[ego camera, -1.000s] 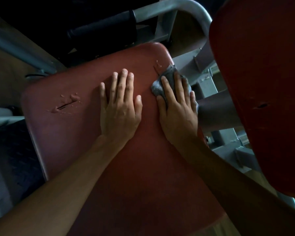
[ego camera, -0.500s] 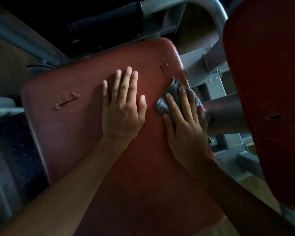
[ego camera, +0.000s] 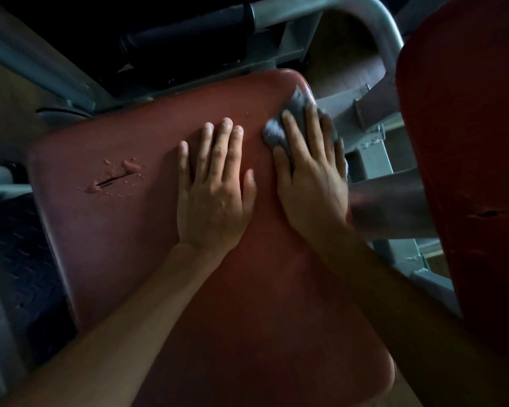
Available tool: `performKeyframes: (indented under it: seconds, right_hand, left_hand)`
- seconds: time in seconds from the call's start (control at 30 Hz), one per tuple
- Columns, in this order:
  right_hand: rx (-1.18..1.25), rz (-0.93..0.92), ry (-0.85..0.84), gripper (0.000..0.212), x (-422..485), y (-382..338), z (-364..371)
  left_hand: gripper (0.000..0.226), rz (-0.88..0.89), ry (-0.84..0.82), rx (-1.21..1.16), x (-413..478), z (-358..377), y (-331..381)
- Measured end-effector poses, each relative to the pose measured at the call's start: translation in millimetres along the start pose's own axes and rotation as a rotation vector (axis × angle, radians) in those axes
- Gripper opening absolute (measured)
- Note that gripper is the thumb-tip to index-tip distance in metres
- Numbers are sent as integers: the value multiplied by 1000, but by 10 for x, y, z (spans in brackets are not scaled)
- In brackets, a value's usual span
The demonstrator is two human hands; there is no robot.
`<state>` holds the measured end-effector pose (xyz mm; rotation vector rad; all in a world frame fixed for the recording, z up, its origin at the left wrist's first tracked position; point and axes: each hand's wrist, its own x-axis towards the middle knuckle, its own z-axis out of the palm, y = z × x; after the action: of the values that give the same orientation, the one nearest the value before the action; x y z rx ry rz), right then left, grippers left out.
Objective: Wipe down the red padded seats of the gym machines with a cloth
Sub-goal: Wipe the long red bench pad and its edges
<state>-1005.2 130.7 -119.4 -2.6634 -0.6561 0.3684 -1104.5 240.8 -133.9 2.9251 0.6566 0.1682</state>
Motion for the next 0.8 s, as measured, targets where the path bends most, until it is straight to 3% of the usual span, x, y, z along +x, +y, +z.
performKeyframes:
  seconds: [0.1,0.23,0.43,0.6,0.73,0.8]
  right_hand:
    - [14,-10,36,52,107,-57,5]
    - [-56,-79,-32,53,-462,169,-7]
    - [37,5,20,55,449,-152,10]
    - [-120,-238,-21,54,-167,127,24]
    - [-37,-44,47,54,441,-132,26]
    - [-72,-129,66,53,478,-251,64]
  left_hand:
    - [59,1,-8,-2,-2,2,1]
    - [59,-6,13,2,3,13,6]
    - [58,5,18,-17,-1,4,3]
    - [58,-74,81,-153,13,-29,-1]
    - [59,-60,58,-131,3,-43,2]
    - [58,-68,62,-168,10,-51,-14]
